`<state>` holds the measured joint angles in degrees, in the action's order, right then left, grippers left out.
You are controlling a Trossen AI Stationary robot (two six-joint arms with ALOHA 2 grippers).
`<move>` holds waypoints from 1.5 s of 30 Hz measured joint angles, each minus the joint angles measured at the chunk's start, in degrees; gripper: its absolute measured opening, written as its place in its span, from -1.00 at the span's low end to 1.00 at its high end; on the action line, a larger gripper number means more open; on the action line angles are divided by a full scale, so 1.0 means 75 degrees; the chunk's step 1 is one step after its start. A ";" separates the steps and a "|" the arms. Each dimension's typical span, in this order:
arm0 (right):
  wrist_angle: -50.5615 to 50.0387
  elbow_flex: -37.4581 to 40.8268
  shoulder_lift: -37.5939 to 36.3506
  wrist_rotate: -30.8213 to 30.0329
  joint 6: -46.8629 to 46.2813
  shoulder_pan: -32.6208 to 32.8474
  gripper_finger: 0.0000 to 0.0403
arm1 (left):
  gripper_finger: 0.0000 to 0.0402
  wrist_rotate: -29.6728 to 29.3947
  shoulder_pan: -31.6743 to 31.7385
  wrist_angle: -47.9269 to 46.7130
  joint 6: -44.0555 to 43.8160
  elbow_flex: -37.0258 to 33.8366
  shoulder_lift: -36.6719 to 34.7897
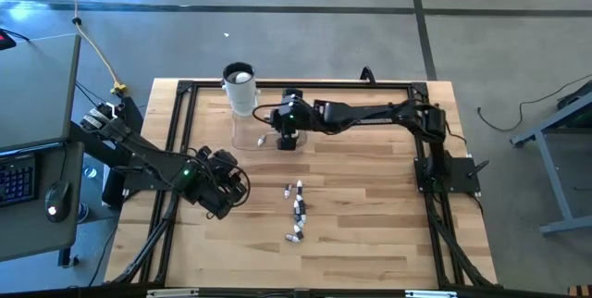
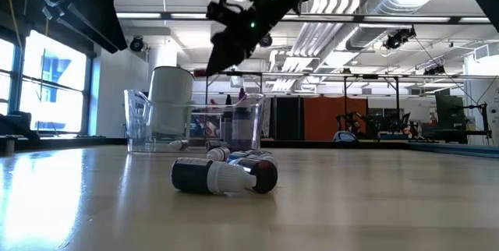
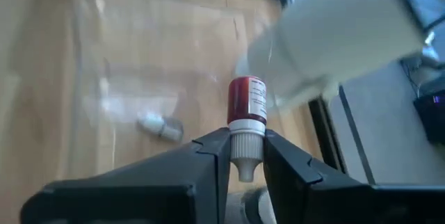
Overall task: Pick & Place food coloring
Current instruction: Put the small red food coloring bottle into the transparent bin
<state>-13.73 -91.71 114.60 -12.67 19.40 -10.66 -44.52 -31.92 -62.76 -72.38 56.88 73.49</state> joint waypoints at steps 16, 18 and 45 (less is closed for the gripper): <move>-0.0976 -0.0325 -0.0198 -0.0473 0.0448 0.0149 -0.28 | -0.06 -0.0046 0.0003 0.0034 -0.0177 0.0000 -0.0003; -0.1306 -0.0325 -0.0594 -0.0743 0.0636 0.0356 -0.29 | -0.06 -0.0106 0.0003 0.0031 -0.0380 0.0000 -0.0002; 0.1380 0.6301 -0.4333 0.0698 -0.2580 0.1774 -0.32 | -0.06 0.2376 0.1404 0.5892 0.1441 0.0009 0.2942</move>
<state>-3.38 -44.46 82.11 -7.43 0.04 2.64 -26.70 -21.39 -18.57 -61.57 56.95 95.56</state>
